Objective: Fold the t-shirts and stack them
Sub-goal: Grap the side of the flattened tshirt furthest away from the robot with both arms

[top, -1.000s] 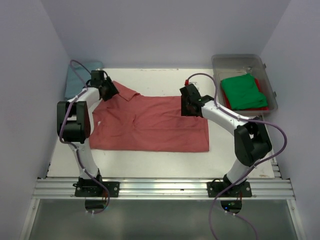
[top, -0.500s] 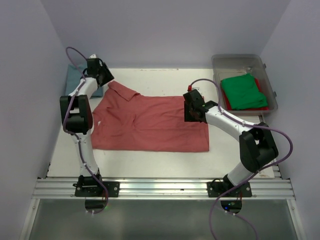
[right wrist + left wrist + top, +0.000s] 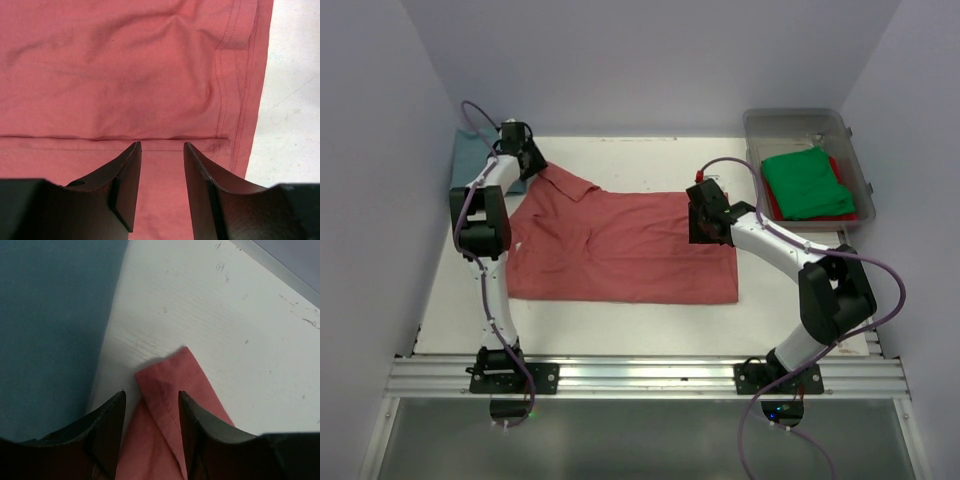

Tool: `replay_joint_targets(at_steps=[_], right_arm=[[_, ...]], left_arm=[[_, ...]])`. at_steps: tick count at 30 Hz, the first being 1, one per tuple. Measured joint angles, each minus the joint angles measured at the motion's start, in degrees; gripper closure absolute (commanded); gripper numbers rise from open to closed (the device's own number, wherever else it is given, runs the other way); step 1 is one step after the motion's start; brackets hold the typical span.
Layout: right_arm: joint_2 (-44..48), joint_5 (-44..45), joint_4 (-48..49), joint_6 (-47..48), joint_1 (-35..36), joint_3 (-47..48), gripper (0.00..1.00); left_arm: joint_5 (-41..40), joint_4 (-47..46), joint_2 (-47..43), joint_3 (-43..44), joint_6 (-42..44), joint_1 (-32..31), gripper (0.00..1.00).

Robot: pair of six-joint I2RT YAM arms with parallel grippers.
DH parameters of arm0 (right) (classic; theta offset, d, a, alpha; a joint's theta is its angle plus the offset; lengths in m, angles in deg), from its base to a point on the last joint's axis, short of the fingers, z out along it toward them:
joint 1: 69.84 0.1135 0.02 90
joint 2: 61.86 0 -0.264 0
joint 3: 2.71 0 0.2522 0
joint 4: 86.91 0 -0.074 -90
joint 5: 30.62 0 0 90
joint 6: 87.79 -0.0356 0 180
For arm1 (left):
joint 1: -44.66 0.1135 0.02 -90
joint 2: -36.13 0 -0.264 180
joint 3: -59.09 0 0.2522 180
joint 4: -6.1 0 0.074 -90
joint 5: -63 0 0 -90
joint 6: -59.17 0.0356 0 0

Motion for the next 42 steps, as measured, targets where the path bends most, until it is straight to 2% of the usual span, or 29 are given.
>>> replay_joint_targets(at_steps=[1,4,6,7,11,13,16,18,20,22,23,26,36,42], right_arm=[[0.00,0.02,-0.02,-0.02,0.00,0.00,0.59],[0.00,0.28,-0.02,-0.09,0.00,-0.07,0.64],[0.00,0.85,-0.11,-0.26,0.00,-0.20,0.68],[0.00,1.22,-0.24,-0.44,0.00,-0.20,0.68],[0.00,2.47,-0.85,-1.05,0.00,-0.20,0.72],[0.11,3.37,-1.25,-1.38,0.00,-0.20,0.79],[0.55,7.23,-2.08,-2.78,-0.07,-0.20,0.86],[0.92,9.99,-2.36,-3.76,-0.33,-0.20,0.86],[1.01,12.55,-2.71,-4.76,-1.22,0.22,0.80],[0.07,14.43,-3.04,-5.38,-2.80,1.75,0.71],[-1.05,15.10,-3.15,-5.62,-3.78,3.13,0.64],[-6.51,15.26,-2.34,-5.86,-7.52,8.52,0.56],[-26.27,10.40,1.01,-5.01,-15.28,21.92,0.60],[-30.05,7.72,3.50,-3.67,-15.61,25.66,0.60]], left_arm=[[-0.39,0.59,0.15,0.31,0.00,0.00,0.50],[-0.59,1.07,1.40,1.18,0.02,0.00,0.61],[0.26,0.44,1.86,1.31,0.20,0.04,0.80],[0.52,0.13,2.03,1.31,-0.02,0.04,0.85],[2.82,-1.55,3.30,2.19,0.07,0.09,0.95],[3.82,-2.56,3.72,2.43,0.07,0.11,1.00],[5.05,-3.67,3.98,2.45,0.11,0.15,1.00],[5.62,-3.80,4.00,2.43,0.07,0.20,1.00],[6.08,-4.15,3.96,2.23,0.00,0.24,1.00],[6.36,-4.81,3.54,1.44,-0.07,0.28,1.00],[6.43,-4.96,3.15,0.79,-0.11,0.28,1.00],[6.51,-4.35,1.64,-1.09,-0.33,0.28,1.00],[6.78,-1.79,-3.15,-2.40,-0.44,0.28,1.00],[7.17,-1.49,-4.55,-2.43,-0.44,0.28,1.00]])
